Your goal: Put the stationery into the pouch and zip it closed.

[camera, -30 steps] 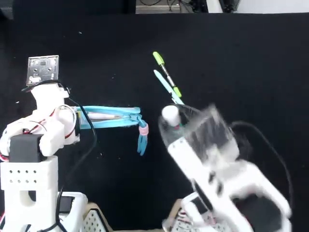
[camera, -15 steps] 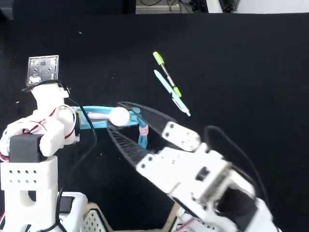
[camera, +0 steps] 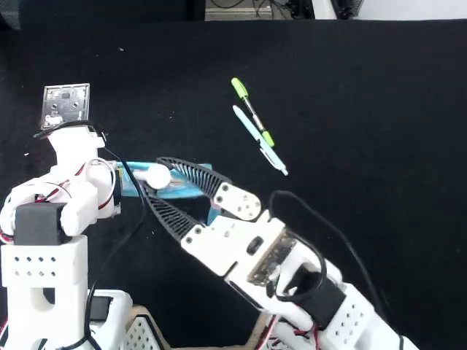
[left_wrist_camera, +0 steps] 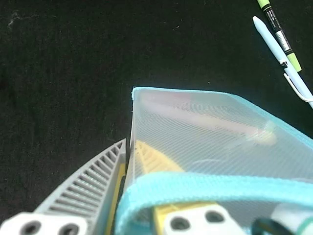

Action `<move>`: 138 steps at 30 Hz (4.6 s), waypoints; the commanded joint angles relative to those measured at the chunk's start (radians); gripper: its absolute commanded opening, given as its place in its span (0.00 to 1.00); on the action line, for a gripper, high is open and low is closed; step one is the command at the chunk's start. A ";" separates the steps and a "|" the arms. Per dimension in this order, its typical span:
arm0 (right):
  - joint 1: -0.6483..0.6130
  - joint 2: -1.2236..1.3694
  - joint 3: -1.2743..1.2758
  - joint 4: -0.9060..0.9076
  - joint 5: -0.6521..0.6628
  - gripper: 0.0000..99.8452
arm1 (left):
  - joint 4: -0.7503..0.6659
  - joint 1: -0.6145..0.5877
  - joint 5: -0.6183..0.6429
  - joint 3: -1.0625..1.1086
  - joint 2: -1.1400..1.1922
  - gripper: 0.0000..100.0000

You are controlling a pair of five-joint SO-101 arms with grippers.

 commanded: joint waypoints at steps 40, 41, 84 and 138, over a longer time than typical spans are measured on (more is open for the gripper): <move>0.651 0.110 -0.371 0.666 -0.008 0.11 | -0.005 -0.012 0.006 0.033 0.008 0.03; 0.672 0.150 -0.346 0.667 -0.008 0.11 | -0.005 -0.012 0.006 0.033 0.008 0.03; 0.868 1.856 -1.133 0.856 0.321 0.01 | -0.009 -0.013 0.006 0.048 0.008 0.03; 0.893 1.241 -0.438 0.417 0.157 0.18 | -0.009 -0.008 0.006 0.048 0.008 0.03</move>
